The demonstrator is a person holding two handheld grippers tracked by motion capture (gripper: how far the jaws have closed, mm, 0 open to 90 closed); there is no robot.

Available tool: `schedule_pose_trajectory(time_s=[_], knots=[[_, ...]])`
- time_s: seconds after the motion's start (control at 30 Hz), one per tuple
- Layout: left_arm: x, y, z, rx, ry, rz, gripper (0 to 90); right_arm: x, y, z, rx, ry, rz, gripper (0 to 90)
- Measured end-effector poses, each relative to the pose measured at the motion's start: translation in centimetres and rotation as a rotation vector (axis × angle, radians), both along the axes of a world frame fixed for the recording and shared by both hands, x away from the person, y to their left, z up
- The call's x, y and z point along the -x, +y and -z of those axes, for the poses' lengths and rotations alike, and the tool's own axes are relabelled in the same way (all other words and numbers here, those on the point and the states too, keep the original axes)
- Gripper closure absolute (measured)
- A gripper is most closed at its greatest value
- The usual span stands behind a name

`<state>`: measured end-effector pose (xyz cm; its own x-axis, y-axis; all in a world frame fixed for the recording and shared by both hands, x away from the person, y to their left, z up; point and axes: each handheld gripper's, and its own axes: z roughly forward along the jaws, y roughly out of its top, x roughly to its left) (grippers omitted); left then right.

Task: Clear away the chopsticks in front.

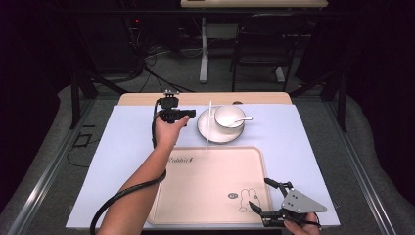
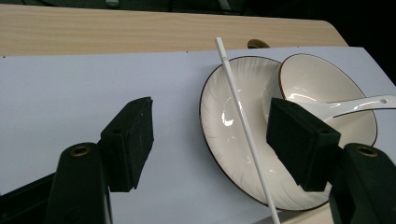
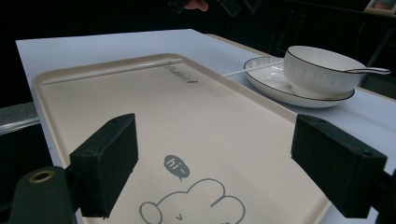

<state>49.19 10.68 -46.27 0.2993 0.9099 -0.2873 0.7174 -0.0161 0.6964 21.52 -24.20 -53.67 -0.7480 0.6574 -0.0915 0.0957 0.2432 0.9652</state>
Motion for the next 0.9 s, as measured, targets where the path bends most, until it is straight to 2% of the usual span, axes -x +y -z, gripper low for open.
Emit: schedule_pose_trajectory(time_s=[0.13, 0.5, 0.77, 0.9], knots=[[-0.5, -0.4, 0.1, 0.008, 0.012, 0.0, 34.0, 0.0, 0.0, 0.0, 0.002, -0.002, -0.002, 14.5], [-1.4, -2.6, 0.5, -0.015, 0.023, 0.03, 36.8, 0.0, 0.1, 0.0, -0.001, -0.001, -0.006, 14.5], [-2.0, -4.0, 1.1, -0.024, 0.06, 0.05, 42.1, 0.0, 0.0, 0.0, -0.003, 0.001, -0.006, 14.5], [-2.4, -4.9, 1.8, -0.018, 0.095, 0.068, 50.8, 0.1, 0.1, 0.0, -0.003, 0.001, -0.009, 14.5]])
